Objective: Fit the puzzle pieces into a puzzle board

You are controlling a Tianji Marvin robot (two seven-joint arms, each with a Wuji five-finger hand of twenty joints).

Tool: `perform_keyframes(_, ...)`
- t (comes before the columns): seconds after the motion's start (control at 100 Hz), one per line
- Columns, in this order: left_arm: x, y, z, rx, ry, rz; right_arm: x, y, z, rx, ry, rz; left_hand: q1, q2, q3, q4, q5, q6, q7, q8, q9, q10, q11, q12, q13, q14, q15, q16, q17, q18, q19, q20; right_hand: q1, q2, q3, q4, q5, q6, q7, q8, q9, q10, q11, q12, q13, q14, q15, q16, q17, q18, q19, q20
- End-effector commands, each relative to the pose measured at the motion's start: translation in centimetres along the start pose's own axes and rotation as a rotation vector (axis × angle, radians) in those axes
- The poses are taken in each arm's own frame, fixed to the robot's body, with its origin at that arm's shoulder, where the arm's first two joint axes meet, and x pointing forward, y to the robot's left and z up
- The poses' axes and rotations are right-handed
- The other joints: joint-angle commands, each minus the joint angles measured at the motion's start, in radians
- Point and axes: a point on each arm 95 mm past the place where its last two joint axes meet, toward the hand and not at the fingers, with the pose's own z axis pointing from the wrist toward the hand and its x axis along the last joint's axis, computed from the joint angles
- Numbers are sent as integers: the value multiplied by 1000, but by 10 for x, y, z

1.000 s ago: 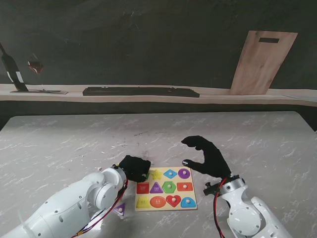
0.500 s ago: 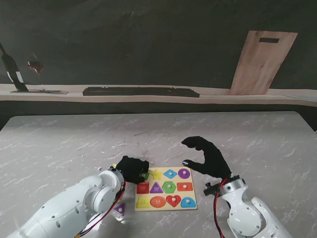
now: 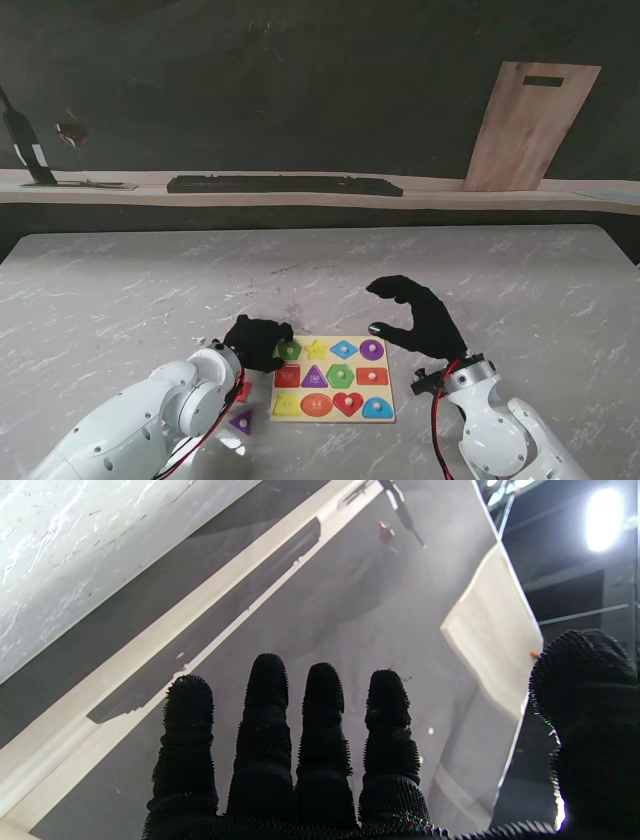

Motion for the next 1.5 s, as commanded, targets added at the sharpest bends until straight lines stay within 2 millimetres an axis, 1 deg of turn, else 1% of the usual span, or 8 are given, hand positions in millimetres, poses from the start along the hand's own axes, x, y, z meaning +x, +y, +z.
perform_keyframes(0.0, -1, 0, -3, 15, -11, -7, 3, -3, -1, -3, 4, 7, -9, 1, 1, 37, -33, 25, -19, -19, -25, 7, -14, -11, -10, 11, -4, 10, -7, -197, -3, 20, -30, 14, -18, 0, 9, -26, 0, 14, 16, -17, -11, 5, 18, -9, 10, 20, -1, 11, 17, 19)
perform_keyframes(0.19, -6, -5, -8, 48, -27, -14, 3, -3, -1, 0, 4, 7, -10, 8, 1, 36, -31, 24, -21, -22, -26, 10, -17, -24, -9, 12, -3, 11, -7, -196, -6, 16, -30, 15, -18, 0, 10, -25, -1, 15, 17, -18, -11, 6, 18, -10, 12, 21, -2, 10, 17, 19)
perform_keyframes(0.4, -22, -16, -19, 98, -68, 32, 2, -4, -1, 4, 3, 6, 15, 84, -78, 30, 60, 14, 3, -20, -15, 29, -31, -56, -5, 23, -3, 11, -7, -187, -5, 11, -30, 15, -18, 0, 10, -26, -1, 15, 16, -17, -12, 6, 17, -10, 12, 22, -3, 10, 16, 18)
perform_keyframes(0.57, -41, -24, -28, 105, -97, 93, 2, -4, 0, 7, 2, 6, 35, 96, -94, 31, 120, 5, 29, -11, 5, 31, -62, -90, 14, 20, -1, 9, 7, -187, 1, 11, -30, 14, -18, 0, 13, -26, 1, 16, 18, -16, -11, 6, 18, -9, 12, 22, -3, 11, 15, 18)
perform_keyframes(0.81, -66, -25, -31, 89, -124, 143, 1, -4, 0, 3, -2, 8, 43, 101, -65, 37, 74, -4, 22, -10, -55, 28, -124, -176, -20, -6, -18, 0, -14, -212, -8, 0, -29, 13, -19, 0, 13, -26, -1, 16, 19, -16, -11, 6, 18, -7, 14, 23, -3, 11, 16, 19)
perform_keyframes(1.18, -78, -14, -25, 78, -148, 174, -1, -2, 0, -5, -6, 11, 58, 43, 58, 41, 83, -13, 125, 40, -3, -4, -98, -221, 8, -21, -51, -50, 4, -221, -4, -19, -25, 15, -19, 0, 12, -26, -2, 17, 26, -17, -9, 7, 21, -8, 19, 26, -3, 11, 16, 19)
perform_keyframes(1.26, -78, -12, -23, 76, -145, 175, -1, -1, -1, -7, -7, 10, 70, 15, 62, 16, 91, -18, 155, 46, 22, -9, -86, -230, 24, -22, -49, -66, 12, -222, 4, -21, -24, 16, -20, 1, 12, -26, -2, 17, 26, -16, -9, 7, 20, -8, 19, 26, -3, 11, 16, 19)
perform_keyframes(1.49, -77, -8, -22, 70, -139, 172, -1, 0, -1, -8, -6, 10, 82, -24, 68, -14, 102, -20, 201, 43, 57, -6, -74, -239, 36, -27, -54, -87, 20, -222, 11, -22, -22, 15, -22, 1, 12, -26, -2, 17, 26, -17, -9, 7, 21, -7, 19, 26, -4, 11, 16, 18)
